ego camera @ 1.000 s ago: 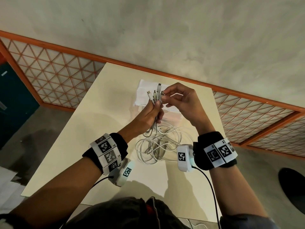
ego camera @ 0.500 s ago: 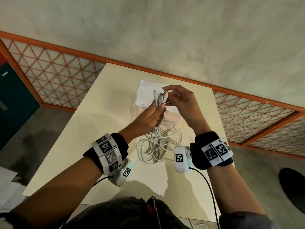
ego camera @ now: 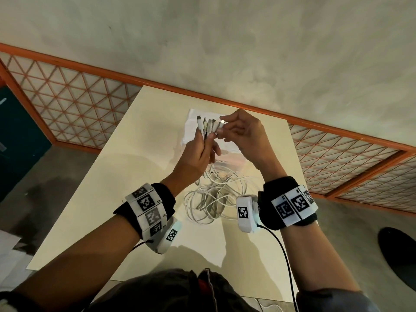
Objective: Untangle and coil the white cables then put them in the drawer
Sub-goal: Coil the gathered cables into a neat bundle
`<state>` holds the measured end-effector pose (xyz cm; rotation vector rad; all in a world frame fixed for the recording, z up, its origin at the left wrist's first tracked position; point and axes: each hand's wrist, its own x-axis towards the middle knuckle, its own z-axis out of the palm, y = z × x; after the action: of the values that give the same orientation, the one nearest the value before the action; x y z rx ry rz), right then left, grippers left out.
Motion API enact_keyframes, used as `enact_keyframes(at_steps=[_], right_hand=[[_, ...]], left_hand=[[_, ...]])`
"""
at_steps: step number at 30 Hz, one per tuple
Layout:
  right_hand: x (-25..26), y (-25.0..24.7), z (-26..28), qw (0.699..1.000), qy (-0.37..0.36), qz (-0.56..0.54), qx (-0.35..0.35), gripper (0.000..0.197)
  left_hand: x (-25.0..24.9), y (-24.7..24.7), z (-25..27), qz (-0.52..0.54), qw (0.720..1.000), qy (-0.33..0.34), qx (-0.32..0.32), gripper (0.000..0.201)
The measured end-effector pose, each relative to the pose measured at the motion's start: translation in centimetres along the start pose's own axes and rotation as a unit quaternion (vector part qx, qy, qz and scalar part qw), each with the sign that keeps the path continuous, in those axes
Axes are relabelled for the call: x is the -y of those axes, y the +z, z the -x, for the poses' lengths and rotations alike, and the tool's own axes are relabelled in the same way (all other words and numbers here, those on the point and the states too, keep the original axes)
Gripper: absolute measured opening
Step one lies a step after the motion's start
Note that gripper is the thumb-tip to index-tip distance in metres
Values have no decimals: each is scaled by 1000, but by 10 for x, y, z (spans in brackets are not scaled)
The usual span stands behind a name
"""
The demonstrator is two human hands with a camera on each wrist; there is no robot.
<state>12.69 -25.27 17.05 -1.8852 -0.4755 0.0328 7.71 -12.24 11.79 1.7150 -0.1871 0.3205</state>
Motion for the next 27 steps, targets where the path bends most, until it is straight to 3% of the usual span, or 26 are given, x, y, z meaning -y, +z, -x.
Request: enact_keyframes(at_steps=[4, 7, 12, 15, 18, 23, 25, 27], right_hand=[[2, 0, 1, 999, 16, -43, 1, 15], [9, -2, 5, 999, 18, -40, 15, 19], [14, 4, 6, 993, -30, 115, 22, 19], [10, 2, 3, 994, -12, 108, 25, 9], [8, -6, 3, 998, 26, 49, 37, 7], [2, -4, 10, 996, 62, -45, 39, 39], [-4, 4, 19, 988, 110, -52, 96, 61], [-11, 16, 32, 969, 130, -59, 200, 67]], left_hand=[[5, -2, 0, -23, 998, -1, 60, 22], [6, -2, -2, -60, 994, -6, 87, 37], [5, 4, -3, -101, 983, 5, 152, 46], [2, 5, 0, -60, 985, -8, 163, 30], [0, 3, 3, 6, 983, -69, 167, 17], [-7, 8, 0, 215, 955, -131, 158, 11], [-8, 5, -5, 217, 955, -132, 155, 14], [-7, 0, -10, 196, 960, -153, 128, 23]])
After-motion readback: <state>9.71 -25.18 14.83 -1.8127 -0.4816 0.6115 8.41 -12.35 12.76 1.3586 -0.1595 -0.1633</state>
